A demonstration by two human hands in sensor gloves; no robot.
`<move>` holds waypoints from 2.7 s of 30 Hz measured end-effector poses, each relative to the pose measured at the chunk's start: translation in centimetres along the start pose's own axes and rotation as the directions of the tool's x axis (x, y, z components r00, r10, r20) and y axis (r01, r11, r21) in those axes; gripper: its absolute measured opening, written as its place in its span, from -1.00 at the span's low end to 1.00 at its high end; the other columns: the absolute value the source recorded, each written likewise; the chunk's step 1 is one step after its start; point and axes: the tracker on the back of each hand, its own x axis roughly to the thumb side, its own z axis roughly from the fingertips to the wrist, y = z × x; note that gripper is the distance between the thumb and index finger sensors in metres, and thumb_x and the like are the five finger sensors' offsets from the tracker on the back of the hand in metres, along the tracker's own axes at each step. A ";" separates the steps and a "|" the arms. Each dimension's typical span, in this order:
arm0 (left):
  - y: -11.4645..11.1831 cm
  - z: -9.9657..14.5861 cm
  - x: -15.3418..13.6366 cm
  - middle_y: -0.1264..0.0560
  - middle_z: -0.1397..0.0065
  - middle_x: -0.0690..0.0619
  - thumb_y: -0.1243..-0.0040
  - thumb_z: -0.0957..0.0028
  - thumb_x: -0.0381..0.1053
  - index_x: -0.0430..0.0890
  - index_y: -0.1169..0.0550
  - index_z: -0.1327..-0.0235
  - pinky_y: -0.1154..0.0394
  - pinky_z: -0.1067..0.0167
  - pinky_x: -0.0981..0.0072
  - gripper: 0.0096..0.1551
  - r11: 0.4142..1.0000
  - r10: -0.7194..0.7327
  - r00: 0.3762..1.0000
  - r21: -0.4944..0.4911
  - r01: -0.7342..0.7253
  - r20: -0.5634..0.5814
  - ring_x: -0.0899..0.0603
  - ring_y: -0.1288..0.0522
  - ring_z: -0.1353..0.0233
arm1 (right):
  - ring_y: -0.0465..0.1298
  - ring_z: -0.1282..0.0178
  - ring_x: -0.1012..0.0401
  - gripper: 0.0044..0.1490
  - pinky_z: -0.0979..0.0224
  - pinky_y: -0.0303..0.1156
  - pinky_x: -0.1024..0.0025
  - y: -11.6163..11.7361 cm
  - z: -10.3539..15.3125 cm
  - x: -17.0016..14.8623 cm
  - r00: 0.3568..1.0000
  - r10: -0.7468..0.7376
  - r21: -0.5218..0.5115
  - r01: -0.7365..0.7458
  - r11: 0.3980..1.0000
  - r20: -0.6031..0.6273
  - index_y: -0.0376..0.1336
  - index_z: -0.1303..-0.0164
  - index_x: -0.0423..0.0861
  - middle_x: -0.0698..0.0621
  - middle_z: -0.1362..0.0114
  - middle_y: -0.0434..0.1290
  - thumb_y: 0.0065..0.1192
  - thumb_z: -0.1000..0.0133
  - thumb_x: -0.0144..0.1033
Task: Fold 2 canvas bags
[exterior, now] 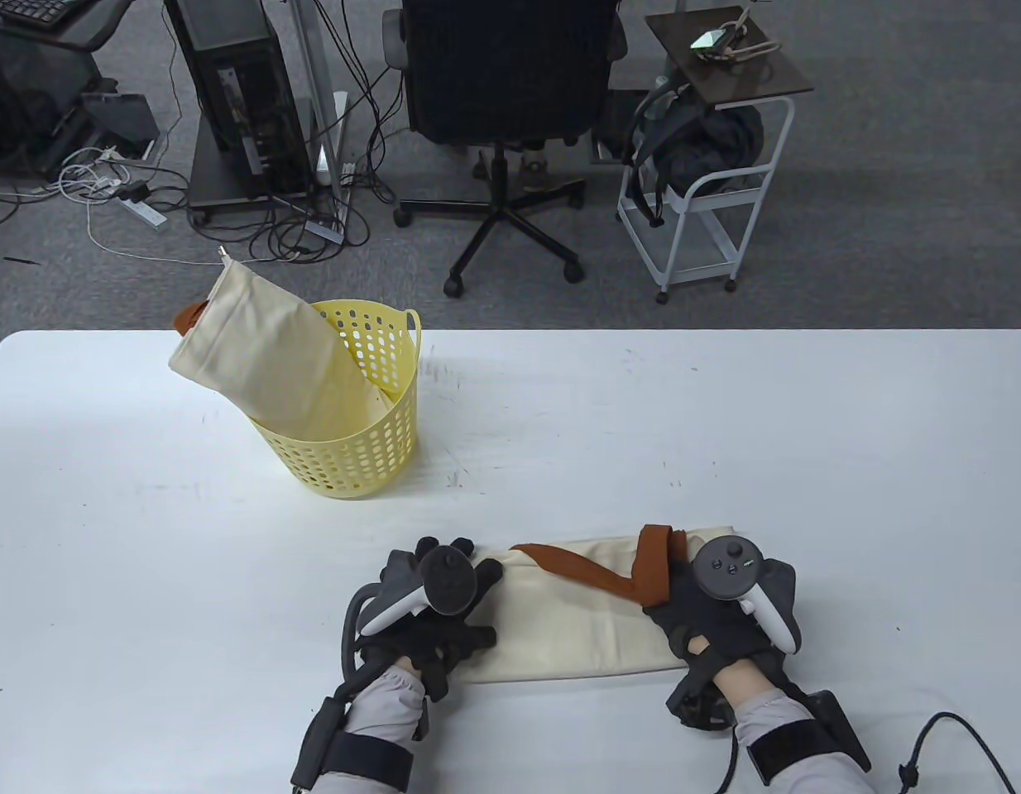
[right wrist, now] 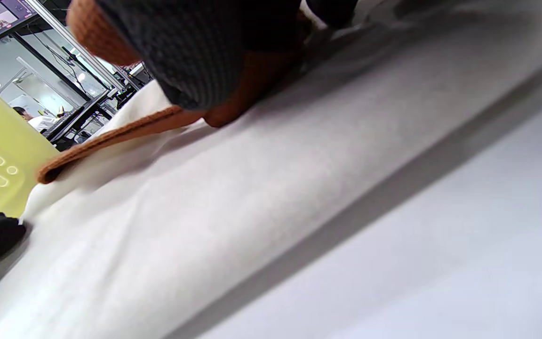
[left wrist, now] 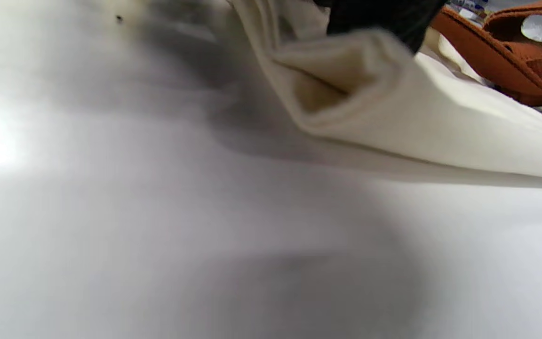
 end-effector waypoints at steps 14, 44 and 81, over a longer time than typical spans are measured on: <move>1.9 2.7 10.5 0.15 -0.79 -0.06 -0.10 -0.32 0.04 0.04 -0.05 -0.73 0.19 -0.46 -0.45 -0.22 0.992 0.066 0.944 0.083 -0.098 0.322 -0.30 0.29 -0.69 | -0.07 -0.66 -0.10 -0.44 -0.59 -0.18 -0.30 0.6 0.1 0.6 0.996 0.080 -0.004 -0.080 0.997 0.033 0.31 -0.40 -0.01 0.03 -0.62 0.14 0.27 -0.18 -0.19; -5.7 -3.0 15.6 0.32 -0.75 0.06 0.03 -0.38 0.04 0.09 0.18 -0.67 0.40 -0.46 -0.19 -0.19 0.976 0.171 0.967 -0.166 -0.140 0.188 -0.18 0.46 -0.65 | -0.12 -0.62 -0.17 -0.45 -0.53 -0.28 -0.25 -2.1 -1.2 -2.1 0.963 -0.215 0.237 0.173 0.956 0.162 0.29 -0.31 -0.31 -0.16 -0.59 0.18 0.10 -0.09 -0.53; -3.6 -3.5 12.9 0.12 -0.79 0.03 -0.05 -0.34 -0.16 -0.10 -0.19 -0.72 0.37 -0.50 -0.11 -0.33 0.879 0.447 0.860 -0.297 -0.372 0.246 -0.14 0.36 -0.69 | -0.22 -0.63 -0.16 -0.22 -0.54 -0.30 -0.27 0.6 0.0 0.1 1.000 -0.007 0.064 0.008 0.998 -0.013 -0.04 -0.60 -0.07 -0.14 -0.68 -0.22 0.07 -0.19 -0.17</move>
